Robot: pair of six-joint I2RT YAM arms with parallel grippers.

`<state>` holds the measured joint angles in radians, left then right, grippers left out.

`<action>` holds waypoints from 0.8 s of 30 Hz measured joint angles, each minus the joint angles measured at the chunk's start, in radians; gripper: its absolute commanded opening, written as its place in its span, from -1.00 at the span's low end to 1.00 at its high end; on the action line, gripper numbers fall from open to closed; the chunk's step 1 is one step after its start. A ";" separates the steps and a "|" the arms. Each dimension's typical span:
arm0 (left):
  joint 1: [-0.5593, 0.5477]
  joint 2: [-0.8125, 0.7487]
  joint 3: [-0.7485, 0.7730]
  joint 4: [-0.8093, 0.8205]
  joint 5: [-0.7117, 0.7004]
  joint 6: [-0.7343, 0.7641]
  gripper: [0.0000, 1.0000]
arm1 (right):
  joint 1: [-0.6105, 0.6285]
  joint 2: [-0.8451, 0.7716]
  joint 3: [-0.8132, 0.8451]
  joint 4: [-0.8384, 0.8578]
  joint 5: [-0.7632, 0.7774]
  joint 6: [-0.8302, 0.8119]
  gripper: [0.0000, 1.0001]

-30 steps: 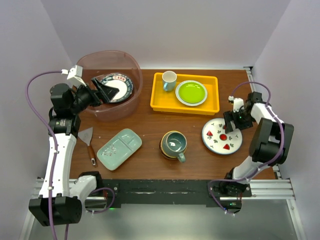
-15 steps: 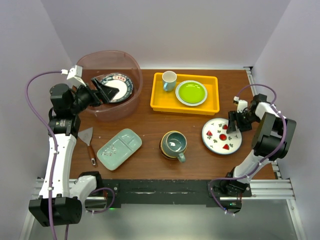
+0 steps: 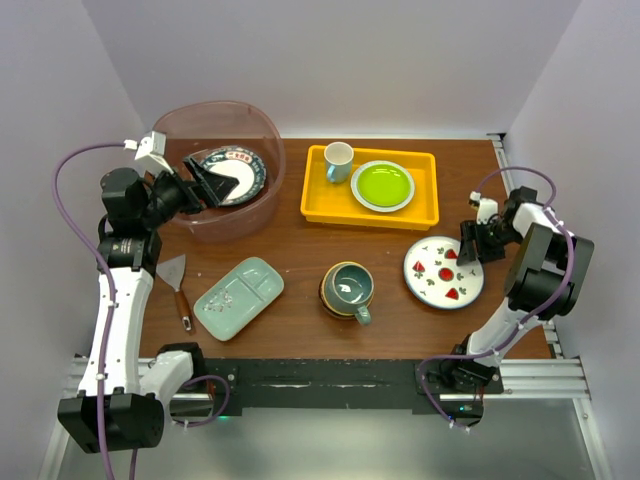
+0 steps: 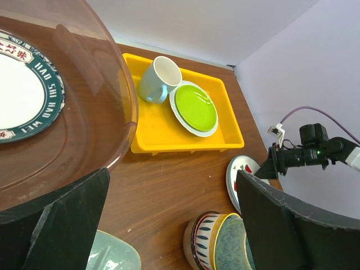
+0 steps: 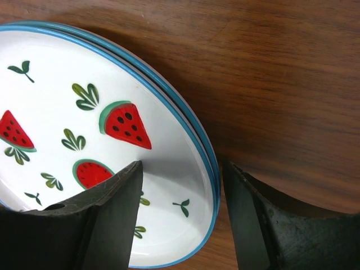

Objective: Place the mixed dishes into the plastic bin
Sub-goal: Pick up the plate at the center of the board.

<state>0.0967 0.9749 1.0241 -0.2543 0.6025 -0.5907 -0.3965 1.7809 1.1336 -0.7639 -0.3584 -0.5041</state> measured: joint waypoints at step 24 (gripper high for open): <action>0.000 0.000 -0.004 0.006 0.017 0.000 1.00 | -0.015 0.045 0.062 -0.040 -0.019 -0.046 -0.62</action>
<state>0.0967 0.9749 1.0203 -0.2485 0.6193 -0.5911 -0.4118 1.8256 1.1954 -0.8036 -0.3779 -0.5499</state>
